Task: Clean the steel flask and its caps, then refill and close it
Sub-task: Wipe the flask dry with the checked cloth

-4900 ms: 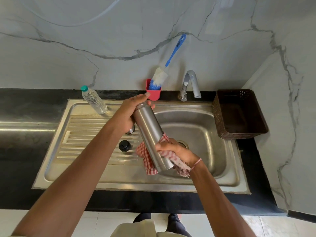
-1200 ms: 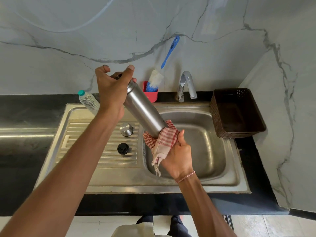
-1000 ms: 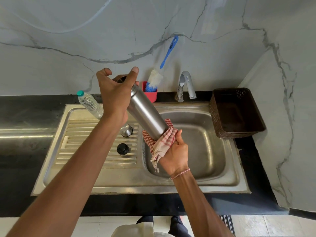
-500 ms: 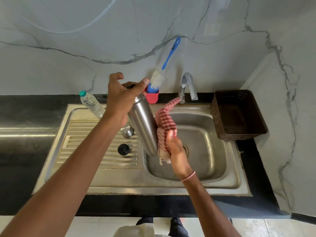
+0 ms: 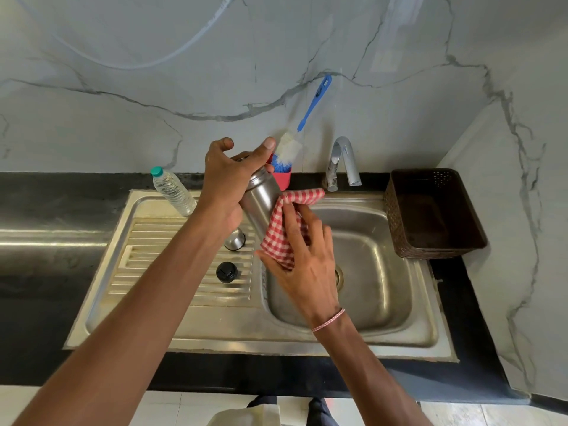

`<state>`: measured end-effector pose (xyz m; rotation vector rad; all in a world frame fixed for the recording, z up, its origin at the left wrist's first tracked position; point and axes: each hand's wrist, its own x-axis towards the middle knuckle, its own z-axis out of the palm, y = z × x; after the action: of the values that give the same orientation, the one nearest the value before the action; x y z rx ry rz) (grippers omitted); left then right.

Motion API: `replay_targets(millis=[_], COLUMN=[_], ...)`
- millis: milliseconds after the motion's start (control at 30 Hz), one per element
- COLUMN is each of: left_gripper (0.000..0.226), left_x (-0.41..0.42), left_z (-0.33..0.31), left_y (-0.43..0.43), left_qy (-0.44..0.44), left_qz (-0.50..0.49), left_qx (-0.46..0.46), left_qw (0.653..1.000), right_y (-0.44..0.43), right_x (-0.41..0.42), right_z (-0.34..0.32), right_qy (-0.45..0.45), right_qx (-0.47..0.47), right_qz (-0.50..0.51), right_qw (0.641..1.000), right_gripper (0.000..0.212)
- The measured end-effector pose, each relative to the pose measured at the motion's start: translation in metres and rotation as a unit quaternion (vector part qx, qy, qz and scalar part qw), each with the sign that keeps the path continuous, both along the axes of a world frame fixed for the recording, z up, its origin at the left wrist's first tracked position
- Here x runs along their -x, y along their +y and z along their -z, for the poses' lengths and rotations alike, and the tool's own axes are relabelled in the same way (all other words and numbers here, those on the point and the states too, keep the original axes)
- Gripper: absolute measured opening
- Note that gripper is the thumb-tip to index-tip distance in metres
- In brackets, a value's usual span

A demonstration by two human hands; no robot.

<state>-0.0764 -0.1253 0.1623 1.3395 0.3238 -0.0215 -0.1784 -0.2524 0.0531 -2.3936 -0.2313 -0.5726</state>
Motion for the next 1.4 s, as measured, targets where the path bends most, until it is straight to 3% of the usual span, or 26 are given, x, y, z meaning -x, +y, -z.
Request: replay_targets(millis=[200,300,367,433,500,600,667,767,800,833,900,933,1000,1033,1133,1233,1300,1400], left_gripper=[0.085,0.077,0.068,0.055,0.053,0.052,0.058,0.065,0.065,0.065,0.063,0.063,0.061,0.061,0.060,0.058,0.055,0.056], left_x=[0.003,0.005,0.005,0.005,0.006,0.009,0.007,0.004,0.003,0.002,0.000,0.000,0.000,0.000,0.001,0.002,0.002,0.000], left_z=[0.007,0.008,0.009,0.011,0.010,0.006,0.004,0.000,-0.001,-0.002,-0.002,-0.003,-0.004,-0.005,-0.008,-0.010,-0.010,-0.012], left_y=[-0.006,-0.003,0.002,0.005,0.005,0.005,0.005,0.003,0.004,0.005,0.009,0.012,0.019,0.022,0.034,0.039,0.039,0.034], left_qy=[0.005,0.002,-0.023,-0.053,-0.075,-0.106,-0.118,-0.116,-0.114,-0.111,-0.107,-0.105,-0.100,-0.097,-0.097,-0.105,-0.108,-0.116], left_qz=[0.026,0.049,0.089,0.145,0.189,0.251,0.311,0.382,0.398,0.408,0.412,0.409,0.398,0.391,0.367,0.346,0.322,0.274], left_qx=[-0.024,-0.002,0.021,0.039,0.066,0.099,0.120,0.151,0.174,0.199,0.241,0.250,0.247,0.240,0.196,0.116,0.048,-0.032], left_qw=[0.999,0.999,0.996,0.987,0.977,0.957,0.935,0.904,0.893,0.884,0.872,0.872,0.878,0.883,0.904,0.925,0.939,0.954], right_y=[0.024,0.021,0.010,-0.005,-0.017,-0.027,-0.030,-0.030,-0.029,-0.024,-0.023,-0.023,-0.010,0.002,-0.006,-0.010,-0.016,-0.019], right_x=[-0.014,-0.023,-0.031,-0.041,-0.050,-0.056,-0.048,-0.021,-0.018,-0.011,0.003,0.008,0.004,-0.005,0.009,0.009,0.007,0.008], right_z=[-0.028,-0.041,-0.054,-0.061,-0.065,-0.066,-0.064,-0.055,-0.042,-0.038,-0.023,-0.021,-0.035,-0.034,-0.032,-0.036,-0.032,-0.039], right_qy=[0.059,0.090,0.144,0.249,0.343,0.415,0.468,0.504,0.516,0.518,0.460,0.425,0.438,0.471,0.443,0.435,0.430,0.419], right_qx=[-0.022,-0.036,-0.113,-0.229,-0.336,-0.416,-0.499,-0.576,-0.575,-0.559,-0.587,-0.605,-0.669,-0.661,-0.680,-0.630,-0.608,-0.541], right_qz=[0.022,0.018,-0.020,-0.109,-0.213,-0.316,-0.326,-0.263,-0.228,-0.185,-0.193,-0.196,-0.191,-0.161,-0.175,-0.183,-0.196,-0.210], right_qw=[0.998,0.995,0.983,0.934,0.851,0.745,0.653,0.587,0.593,0.620,0.637,0.645,0.570,0.561,0.558,0.616,0.638,0.699], right_gripper=[0.100,0.103,0.095,0.075,0.061,0.059,0.064,0.055,0.050,0.064,0.124,0.124,0.092,0.083,0.064,0.069,0.063,0.060])
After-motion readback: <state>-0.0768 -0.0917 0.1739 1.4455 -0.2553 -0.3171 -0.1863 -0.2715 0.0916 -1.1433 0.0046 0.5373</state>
